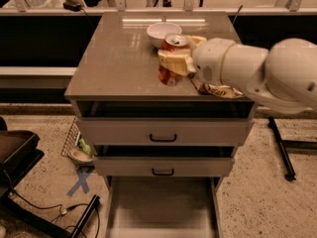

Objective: Place coke can into bottom drawer

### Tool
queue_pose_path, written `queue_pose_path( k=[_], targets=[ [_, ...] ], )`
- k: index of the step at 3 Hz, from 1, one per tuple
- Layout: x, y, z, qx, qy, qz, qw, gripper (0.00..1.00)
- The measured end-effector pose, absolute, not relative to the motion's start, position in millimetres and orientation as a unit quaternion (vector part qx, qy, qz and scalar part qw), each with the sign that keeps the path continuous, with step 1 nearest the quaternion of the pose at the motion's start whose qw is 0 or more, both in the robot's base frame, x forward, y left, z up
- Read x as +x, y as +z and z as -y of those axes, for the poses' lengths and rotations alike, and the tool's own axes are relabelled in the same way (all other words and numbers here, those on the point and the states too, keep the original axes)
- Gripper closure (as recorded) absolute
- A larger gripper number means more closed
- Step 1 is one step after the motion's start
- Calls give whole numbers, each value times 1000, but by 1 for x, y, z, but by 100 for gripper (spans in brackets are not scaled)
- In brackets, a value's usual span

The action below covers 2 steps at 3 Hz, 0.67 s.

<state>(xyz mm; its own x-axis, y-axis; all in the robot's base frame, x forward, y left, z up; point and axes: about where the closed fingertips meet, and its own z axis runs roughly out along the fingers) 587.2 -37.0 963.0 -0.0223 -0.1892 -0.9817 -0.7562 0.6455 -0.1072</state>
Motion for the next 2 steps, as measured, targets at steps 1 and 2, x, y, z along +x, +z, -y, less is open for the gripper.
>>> queue_pose_path(
  k=[1,2],
  targets=[
    [541,951,70,-356,222,-681,600,100],
    [520,947,115,-343,196,-691,605,100]
  ],
)
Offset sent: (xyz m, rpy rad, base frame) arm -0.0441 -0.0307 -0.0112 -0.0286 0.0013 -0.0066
